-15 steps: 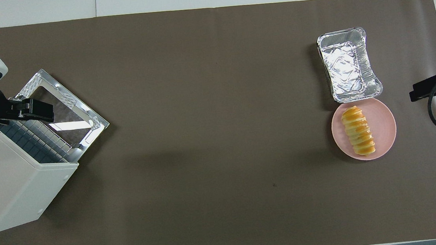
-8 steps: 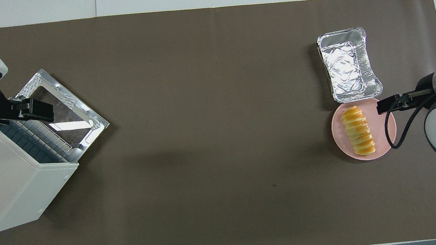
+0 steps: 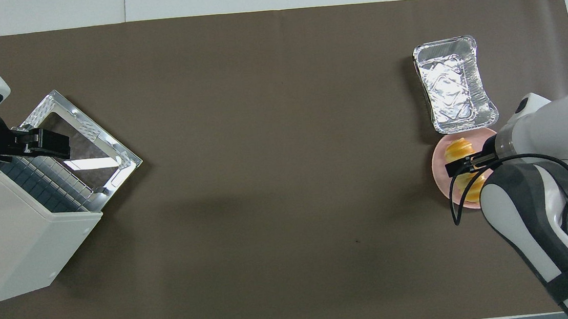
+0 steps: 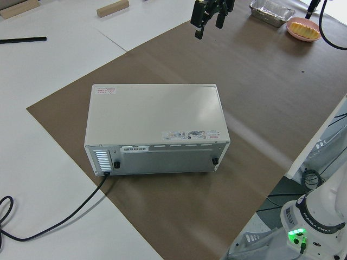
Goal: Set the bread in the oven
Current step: 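Lower the right gripper and grasp the yellow bread slices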
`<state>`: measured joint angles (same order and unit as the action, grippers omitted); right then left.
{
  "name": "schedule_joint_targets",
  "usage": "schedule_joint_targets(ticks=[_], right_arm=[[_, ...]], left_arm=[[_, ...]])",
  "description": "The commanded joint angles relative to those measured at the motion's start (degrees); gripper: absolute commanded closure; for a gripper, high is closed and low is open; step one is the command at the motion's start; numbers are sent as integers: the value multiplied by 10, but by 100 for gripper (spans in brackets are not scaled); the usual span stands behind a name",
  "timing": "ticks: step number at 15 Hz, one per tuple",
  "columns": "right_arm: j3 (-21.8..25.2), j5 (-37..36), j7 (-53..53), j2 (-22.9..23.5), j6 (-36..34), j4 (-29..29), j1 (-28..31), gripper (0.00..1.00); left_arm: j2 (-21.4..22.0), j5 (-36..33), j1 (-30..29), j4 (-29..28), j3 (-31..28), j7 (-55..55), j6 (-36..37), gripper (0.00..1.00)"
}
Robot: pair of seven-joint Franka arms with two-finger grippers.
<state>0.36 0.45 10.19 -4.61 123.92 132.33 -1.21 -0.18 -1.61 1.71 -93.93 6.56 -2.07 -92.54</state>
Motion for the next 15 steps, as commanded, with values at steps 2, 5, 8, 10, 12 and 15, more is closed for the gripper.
schedule_joint_targets(ticks=[2, 5, 8, 10, 12, 15], right_arm=[[2, -6, 35, -15, 43, 48, 9, 0], [2, -6, 56, -6, 75, 60, 19, 0], [2, -6, 93, 16, 113, 67, 50, 0], [2, -5, 98, 22, 119, 69, 53, 0], [2, -5, 96, 22, 150, 85, 49, 0], [2, -5, 92, 33, 164, 87, 42, 0]], left_arm=[[11, 8, -5, -12, 0, 0, -6, 0], [11, 8, -5, -12, 0, 0, -7, 0], [11, 8, -5, -12, 0, 0, -6, 0], [11, 8, -5, -12, 0, 0, -6, 0], [11, 8, -5, -12, 0, 0, -6, 0], [11, 8, -5, -12, 0, 0, -7, 0]])
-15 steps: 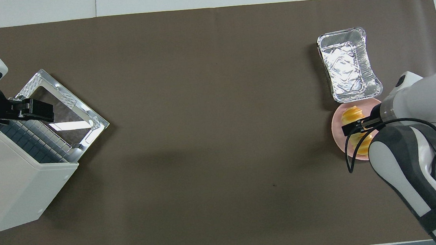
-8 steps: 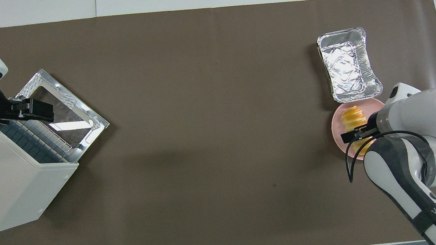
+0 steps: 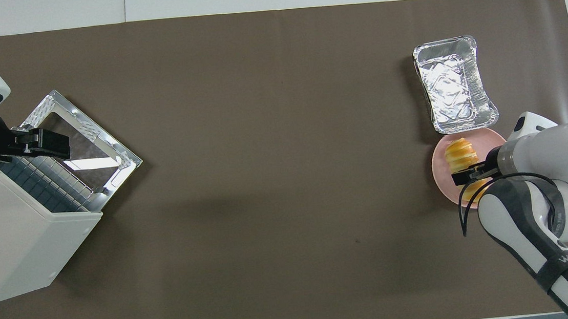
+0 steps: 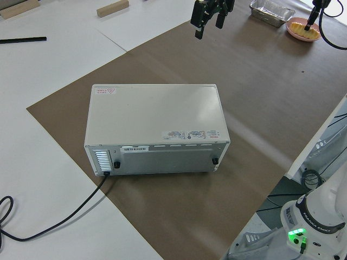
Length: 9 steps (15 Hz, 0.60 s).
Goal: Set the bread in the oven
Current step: 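Lower the right gripper and grasp the yellow bread slices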
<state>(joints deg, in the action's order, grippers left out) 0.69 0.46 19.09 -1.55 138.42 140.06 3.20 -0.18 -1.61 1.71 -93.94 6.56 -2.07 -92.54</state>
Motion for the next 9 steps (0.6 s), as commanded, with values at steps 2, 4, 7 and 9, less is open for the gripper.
schedule_joint_targets(ticks=[2, 4, 7, 9], right_arm=[[-2, -5, 0, 4, 27, 12, -3, 0], [-2, -5, 0, 8, 37, 18, -2, 5], [-2, -5, -1, 8, 40, 22, -2, 43], [-2, 2, -20, 8, 35, 22, -2, 77]], left_arm=[[11, 8, -5, -12, 0, 0, -6, 0], [11, 8, -5, -12, 0, 0, -6, 0], [11, 8, -5, -12, 0, 0, -6, 0], [11, 8, -5, -12, 0, 0, -6, 0]])
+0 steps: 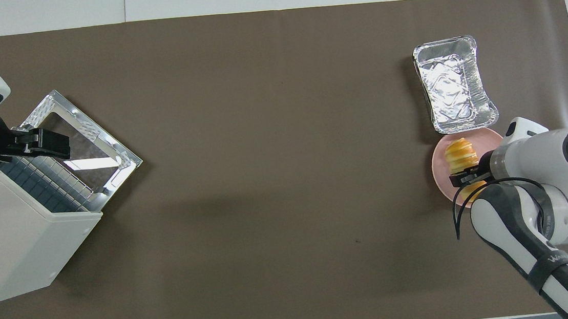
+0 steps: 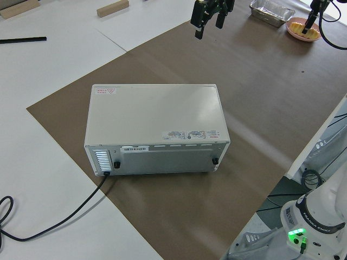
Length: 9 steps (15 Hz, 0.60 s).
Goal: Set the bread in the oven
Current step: 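Lower the right gripper and grasp the yellow bread slices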
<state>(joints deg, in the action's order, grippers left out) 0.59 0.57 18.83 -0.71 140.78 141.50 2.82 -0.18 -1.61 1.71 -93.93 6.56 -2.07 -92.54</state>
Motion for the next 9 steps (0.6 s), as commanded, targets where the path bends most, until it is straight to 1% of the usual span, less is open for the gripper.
schedule_joint_targets(ticks=[1, 3, 4, 7, 9], right_arm=[[-1, 1, -33, -1, 8, 6, 2, 86], [-1, 1, -37, -5, -11, -6, 3, 86], [-1, 1, -39, -7, -41, -26, 3, 86], [-1, 10, -40, -15, -176, -112, 2, 85], [-1, 17, -39, -18, -245, -166, 1, 84]], left_arm=[[11, 8, -5, -12, 0, 0, -7, 0], [11, 8, -5, -12, 0, 0, -6, 0], [11, 8, -5, -12, 0, 0, -6, 0], [11, 8, -5, -12, 0, 0, -6, 0], [11, 7, -5, -12, 0, 0, -6, 0]])
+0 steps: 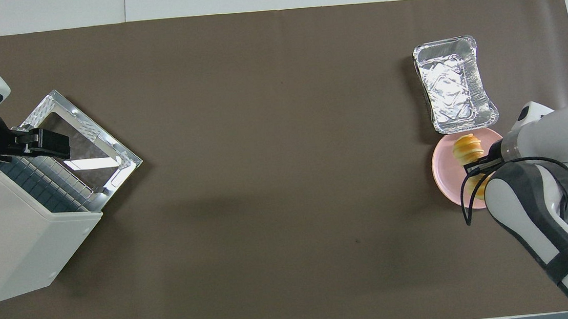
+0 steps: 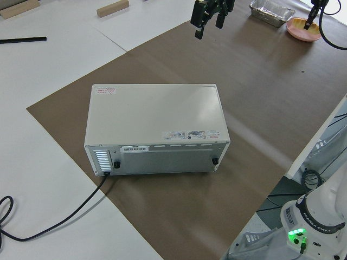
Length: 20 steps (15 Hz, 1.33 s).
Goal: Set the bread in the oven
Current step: 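Lift the bread with the right gripper and carry it over the foil tray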
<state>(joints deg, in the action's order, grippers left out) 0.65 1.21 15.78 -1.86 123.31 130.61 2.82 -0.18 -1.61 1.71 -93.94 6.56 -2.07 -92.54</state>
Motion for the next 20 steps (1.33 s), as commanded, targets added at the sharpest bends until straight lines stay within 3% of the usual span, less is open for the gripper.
schedule_joint_targets(ticks=[1, 4, 7, 13, 16, 20], right_arm=[[-1, 11, -7, -6, -88, -76, 2, 84], [0, 10, -7, 12, -76, -116, 10, 83], [1, 9, -12, 38, 1, -134, 13, 83], [2, 12, -13, 148, 18, -255, 23, 82], [1, 10, -11, 218, 3, -346, 26, 82], [1, 26, -14, 258, 24, -354, 19, 81]], left_arm=[[11, 7, -5, -12, 0, 0, -6, 0], [11, 8, -5, -12, 0, 0, -6, 0], [11, 8, -5, -12, 0, 0, -6, 0], [11, 8, -5, -12, 0, 0, -7, 0], [11, 8, -5, -12, 0, 0, -6, 0], [11, 8, -5, -12, 0, 0, -6, 0]])
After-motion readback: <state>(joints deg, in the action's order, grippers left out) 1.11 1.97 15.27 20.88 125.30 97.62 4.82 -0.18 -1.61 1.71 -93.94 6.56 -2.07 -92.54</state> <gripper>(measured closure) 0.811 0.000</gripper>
